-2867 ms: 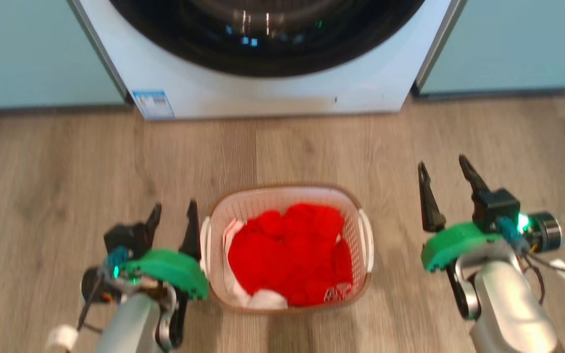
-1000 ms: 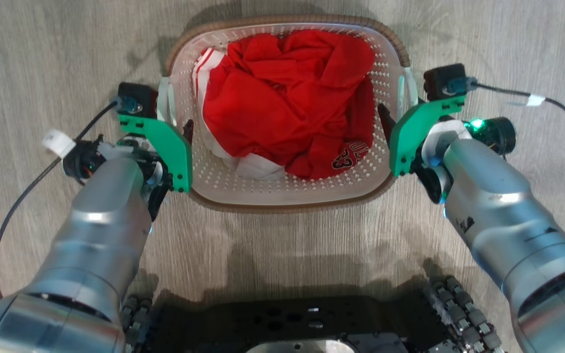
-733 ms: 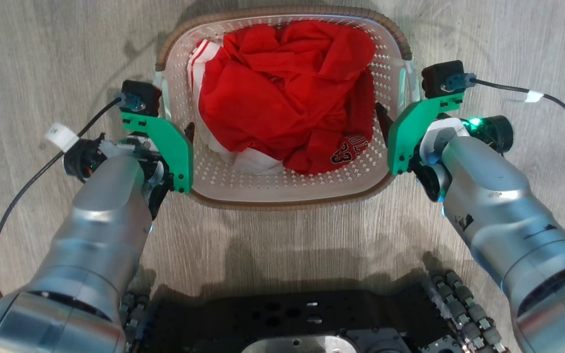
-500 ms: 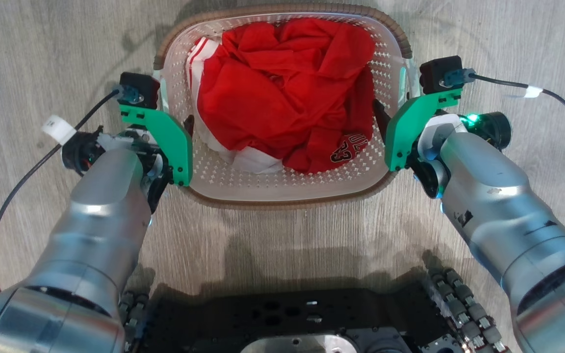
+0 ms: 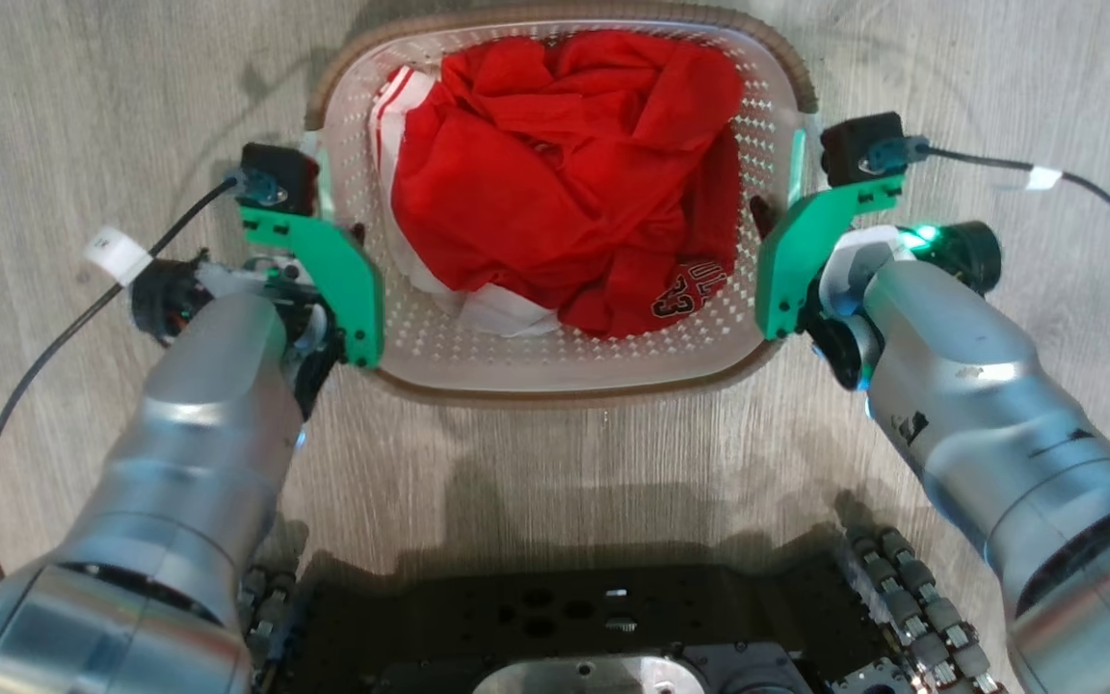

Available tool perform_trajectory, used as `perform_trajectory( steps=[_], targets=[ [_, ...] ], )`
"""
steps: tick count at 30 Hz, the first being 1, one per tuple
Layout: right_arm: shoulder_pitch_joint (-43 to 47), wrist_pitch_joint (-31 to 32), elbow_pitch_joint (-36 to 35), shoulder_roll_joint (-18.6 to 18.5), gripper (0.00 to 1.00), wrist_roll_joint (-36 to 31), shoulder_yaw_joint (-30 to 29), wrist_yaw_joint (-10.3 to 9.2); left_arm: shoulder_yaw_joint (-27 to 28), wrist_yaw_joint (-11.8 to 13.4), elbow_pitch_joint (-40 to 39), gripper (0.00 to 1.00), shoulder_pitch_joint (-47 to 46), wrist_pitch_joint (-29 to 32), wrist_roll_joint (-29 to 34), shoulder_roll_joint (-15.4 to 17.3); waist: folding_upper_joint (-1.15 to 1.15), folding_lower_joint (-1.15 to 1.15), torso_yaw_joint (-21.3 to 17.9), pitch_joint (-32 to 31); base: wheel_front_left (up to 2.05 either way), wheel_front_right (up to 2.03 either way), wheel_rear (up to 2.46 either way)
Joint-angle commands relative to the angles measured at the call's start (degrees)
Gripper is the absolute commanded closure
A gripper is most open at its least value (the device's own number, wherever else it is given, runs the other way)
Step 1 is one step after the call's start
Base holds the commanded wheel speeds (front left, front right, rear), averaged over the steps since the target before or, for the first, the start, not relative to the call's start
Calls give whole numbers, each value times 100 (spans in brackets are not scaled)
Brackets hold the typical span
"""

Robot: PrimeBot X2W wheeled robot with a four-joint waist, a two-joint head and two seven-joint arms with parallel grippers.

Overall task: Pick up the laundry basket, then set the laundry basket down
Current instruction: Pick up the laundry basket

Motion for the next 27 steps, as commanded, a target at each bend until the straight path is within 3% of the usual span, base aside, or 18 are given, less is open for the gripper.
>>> perform_trajectory(
  steps=[1, 15, 27],
  targets=[
    [187, -69, 10, 92, 100, 71, 78, 41, 11, -34, -20, 100, 131, 0, -105, 154, 0, 0, 11, 8, 0, 0, 0],
    [124, -74, 152, 92, 100, 294, 276, 41, -214, -35, -51, 100, 182, 98, -455, 140, 0, 0, 41, -59, 0, 0, 0],
    [228, 543, 272, 92, 100, 536, 547, 41, -803, -35, -177, 100, 389, 410, -891, 139, 0, 0, 8, -711, 0, 0, 0]
  ],
)
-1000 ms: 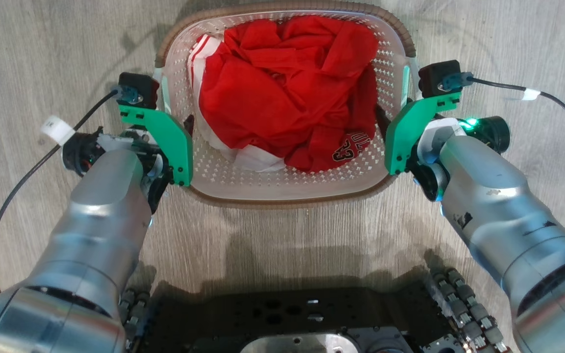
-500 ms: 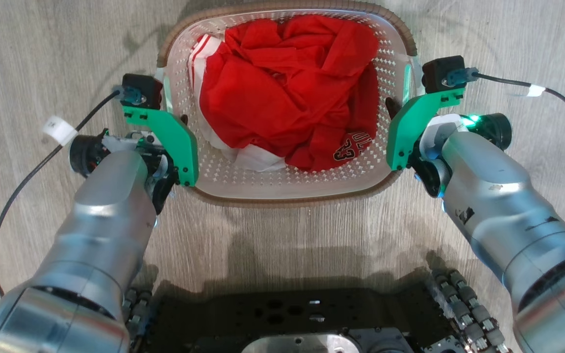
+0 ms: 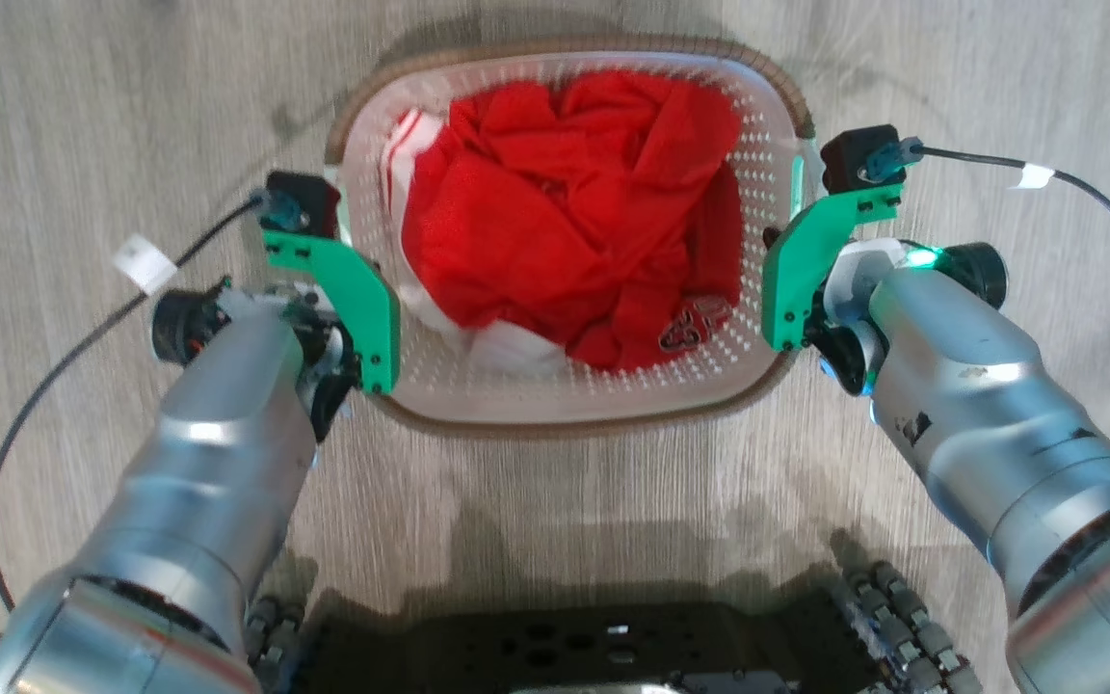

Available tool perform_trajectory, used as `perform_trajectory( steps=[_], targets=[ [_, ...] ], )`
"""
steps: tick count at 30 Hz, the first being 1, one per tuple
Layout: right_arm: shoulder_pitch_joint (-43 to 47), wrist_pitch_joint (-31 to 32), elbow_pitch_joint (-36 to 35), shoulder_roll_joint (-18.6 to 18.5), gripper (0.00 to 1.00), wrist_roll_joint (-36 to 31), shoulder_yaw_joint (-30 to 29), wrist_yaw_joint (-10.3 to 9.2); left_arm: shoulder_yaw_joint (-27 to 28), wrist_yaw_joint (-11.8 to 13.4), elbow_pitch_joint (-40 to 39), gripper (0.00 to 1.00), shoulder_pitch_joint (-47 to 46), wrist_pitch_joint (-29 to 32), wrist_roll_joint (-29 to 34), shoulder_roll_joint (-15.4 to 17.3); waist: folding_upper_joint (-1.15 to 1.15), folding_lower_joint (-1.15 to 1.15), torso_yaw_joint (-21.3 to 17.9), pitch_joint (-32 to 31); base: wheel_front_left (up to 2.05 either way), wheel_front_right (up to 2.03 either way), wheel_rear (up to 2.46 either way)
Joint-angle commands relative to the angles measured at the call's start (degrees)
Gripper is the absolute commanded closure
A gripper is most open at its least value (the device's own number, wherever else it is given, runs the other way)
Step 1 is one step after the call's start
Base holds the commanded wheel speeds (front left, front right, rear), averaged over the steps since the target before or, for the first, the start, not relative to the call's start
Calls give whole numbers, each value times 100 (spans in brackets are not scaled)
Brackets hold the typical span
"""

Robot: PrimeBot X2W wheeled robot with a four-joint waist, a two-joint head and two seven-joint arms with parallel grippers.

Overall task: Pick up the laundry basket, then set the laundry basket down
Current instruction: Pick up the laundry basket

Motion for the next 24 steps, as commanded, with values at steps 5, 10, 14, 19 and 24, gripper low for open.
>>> perform_trajectory(
  steps=[5, 10, 14, 19, 24],
  targets=[
    [463, 312, 66, 85, 100, 126, 140, 34, -216, -2, -123, 100, 430, 365, -291, 156, 0, -1, -1, -651, 0, 0, 0],
    [724, 685, 92, 85, 100, 271, 201, 34, -406, -2, -204, 100, 669, 682, -588, 195, 0, -1, -43, -1298, 0, 0, 0],
    [928, 931, 38, 85, 100, 300, 358, 34, -589, -2, -322, 100, 924, 898, -829, 217, 0, -1, -59, -1874, 0, 0, 0],
    [1114, 1077, -30, 85, 100, 338, 490, 34, -700, -2, -252, 100, 1150, 941, -987, 299, 0, -1, -89, -2473, 0, 0, 0],
    [1319, 1381, -139, 85, 100, 544, 546, 34, -862, -2, -262, 100, 1400, 1183, -1183, 300, 0, -1, -79, -3134, 0, 0, 0]
  ],
)
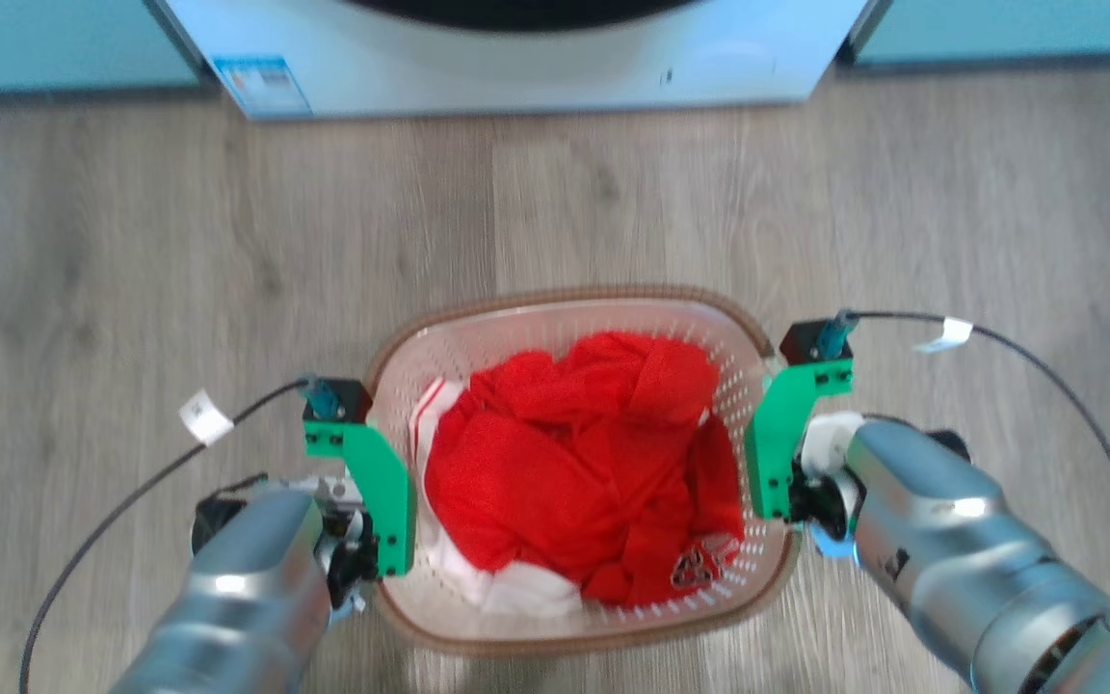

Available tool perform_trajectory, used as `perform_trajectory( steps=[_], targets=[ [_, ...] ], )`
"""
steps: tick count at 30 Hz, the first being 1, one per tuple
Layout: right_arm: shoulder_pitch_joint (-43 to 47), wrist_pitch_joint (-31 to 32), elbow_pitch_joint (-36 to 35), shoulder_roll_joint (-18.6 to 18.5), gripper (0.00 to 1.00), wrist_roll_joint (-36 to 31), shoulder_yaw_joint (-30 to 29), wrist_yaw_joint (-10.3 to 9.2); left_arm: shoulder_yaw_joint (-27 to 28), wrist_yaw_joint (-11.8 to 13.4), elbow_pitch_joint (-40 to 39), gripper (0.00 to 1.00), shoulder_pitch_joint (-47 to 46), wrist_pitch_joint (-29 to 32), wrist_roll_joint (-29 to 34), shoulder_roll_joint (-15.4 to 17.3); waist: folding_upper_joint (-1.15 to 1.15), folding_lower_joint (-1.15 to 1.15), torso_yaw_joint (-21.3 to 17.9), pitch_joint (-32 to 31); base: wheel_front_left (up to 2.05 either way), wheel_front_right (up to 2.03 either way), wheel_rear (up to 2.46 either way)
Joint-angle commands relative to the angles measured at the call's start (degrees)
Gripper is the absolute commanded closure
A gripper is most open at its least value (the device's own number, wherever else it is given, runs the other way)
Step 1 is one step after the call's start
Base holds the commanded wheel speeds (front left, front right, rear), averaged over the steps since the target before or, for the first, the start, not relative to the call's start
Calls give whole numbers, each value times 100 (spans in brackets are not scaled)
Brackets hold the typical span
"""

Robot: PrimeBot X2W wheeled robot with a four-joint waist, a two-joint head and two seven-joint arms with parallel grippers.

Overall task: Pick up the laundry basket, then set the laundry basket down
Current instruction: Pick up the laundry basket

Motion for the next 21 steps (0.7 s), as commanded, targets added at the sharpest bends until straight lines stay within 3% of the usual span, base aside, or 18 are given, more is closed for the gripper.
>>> perform_trajectory(
  steps=[1, 12, 21],
  targets=[
    [163, 47, -87, 25, 100, 42, 55, 33, 18, -38, -85, 100, 23, 41, -28, 211, 0, 1, -2, -611, 0, 0, 0],
    [825, 650, -345, 25, 100, 537, 242, 33, -451, -38, -245, 100, 648, 533, -378, 375, 0, 1, -27, -1892, 0, 0, 0],
    [883, 803, -449, 25, 100, 786, 437, 33, -696, -38, -338, 100, 765, 722, -602, 416, 0, 1, -11, -2201, 0, 0, 0]
  ],
)
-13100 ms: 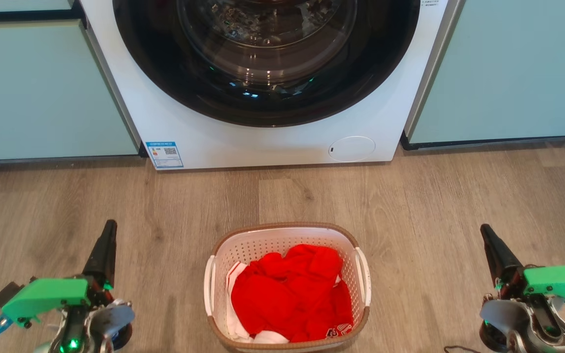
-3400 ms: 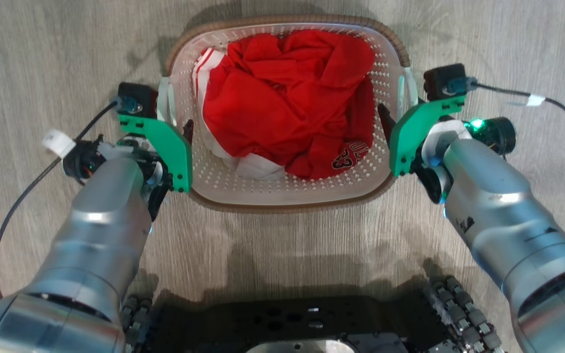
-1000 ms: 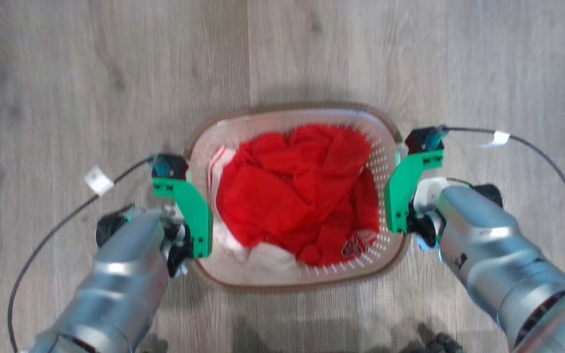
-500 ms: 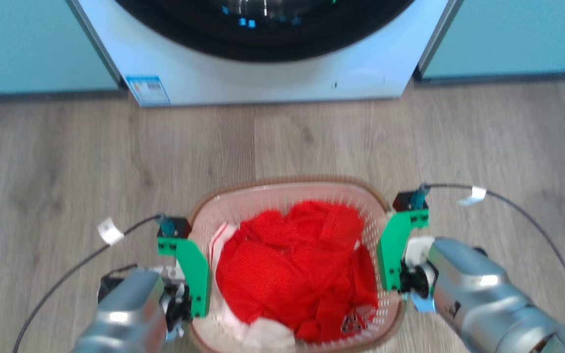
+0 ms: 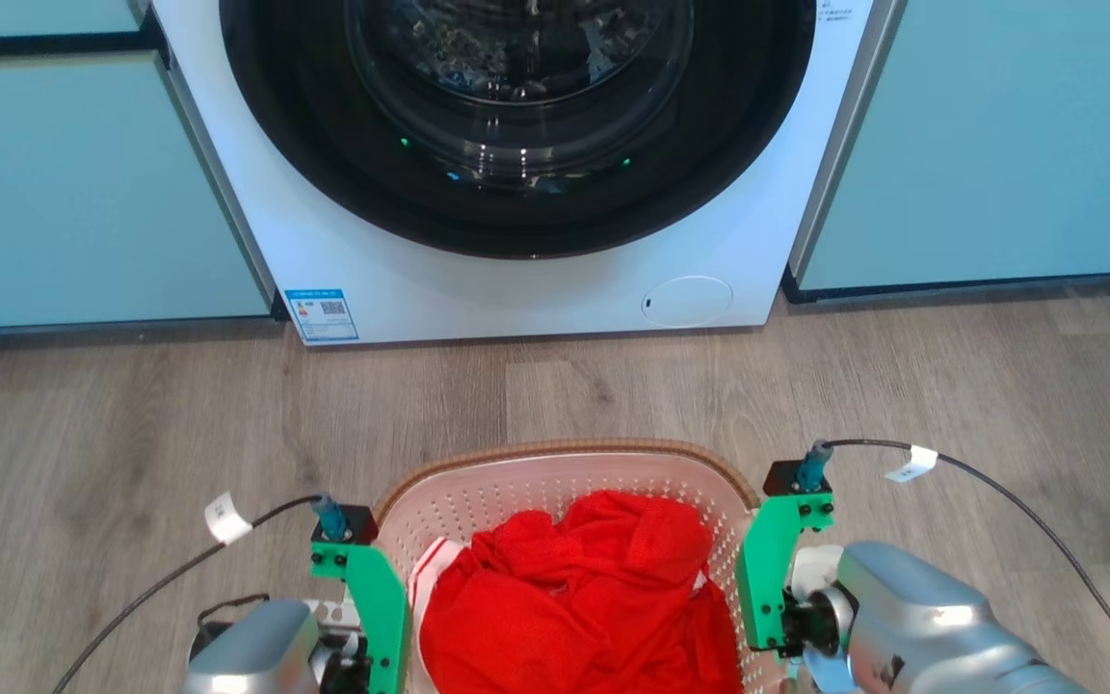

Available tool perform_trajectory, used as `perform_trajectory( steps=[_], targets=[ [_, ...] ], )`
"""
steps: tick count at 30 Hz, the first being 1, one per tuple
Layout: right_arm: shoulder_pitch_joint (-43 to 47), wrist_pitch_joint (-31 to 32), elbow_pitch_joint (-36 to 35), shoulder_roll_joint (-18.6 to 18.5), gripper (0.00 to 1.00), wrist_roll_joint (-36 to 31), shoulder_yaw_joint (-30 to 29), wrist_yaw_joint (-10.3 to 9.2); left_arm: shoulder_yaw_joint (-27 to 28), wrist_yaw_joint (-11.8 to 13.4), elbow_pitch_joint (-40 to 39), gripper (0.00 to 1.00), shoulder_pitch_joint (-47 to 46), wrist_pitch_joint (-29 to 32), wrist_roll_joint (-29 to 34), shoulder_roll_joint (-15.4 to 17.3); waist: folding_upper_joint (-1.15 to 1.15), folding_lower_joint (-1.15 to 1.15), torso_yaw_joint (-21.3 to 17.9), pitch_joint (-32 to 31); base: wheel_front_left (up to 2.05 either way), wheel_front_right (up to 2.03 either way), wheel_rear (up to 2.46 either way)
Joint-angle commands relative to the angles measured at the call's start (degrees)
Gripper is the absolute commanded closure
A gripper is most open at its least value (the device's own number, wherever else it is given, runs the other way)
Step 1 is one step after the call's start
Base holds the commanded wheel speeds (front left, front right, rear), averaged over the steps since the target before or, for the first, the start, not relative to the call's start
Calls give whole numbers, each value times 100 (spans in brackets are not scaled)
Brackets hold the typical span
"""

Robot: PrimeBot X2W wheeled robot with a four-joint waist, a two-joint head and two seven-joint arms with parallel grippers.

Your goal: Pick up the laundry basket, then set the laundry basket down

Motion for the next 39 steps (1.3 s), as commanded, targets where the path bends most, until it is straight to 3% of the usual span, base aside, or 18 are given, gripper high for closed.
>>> perform_trajectory(
  steps=[1, 18, 39],
  targets=[
    [-212, 3, -125, 41, 100, 49, 58, 35, 30, -37, -105, 100, -212, 8, -14, 169, -1, 1, 19, -30, 0, 0, 0],
    [-354, 300, 36, 41, 100, 248, 378, 35, -426, -37, -259, 100, -244, 385, -385, 190, -1, 1, 125, -179, 0, 0, 0],
    [-380, 263, 81, 41, 100, 571, 526, 35, -843, -37, -268, 100, -403, 271, -690, 234, -1, 1, 89, -182, 0, 0, 0]
  ],
)
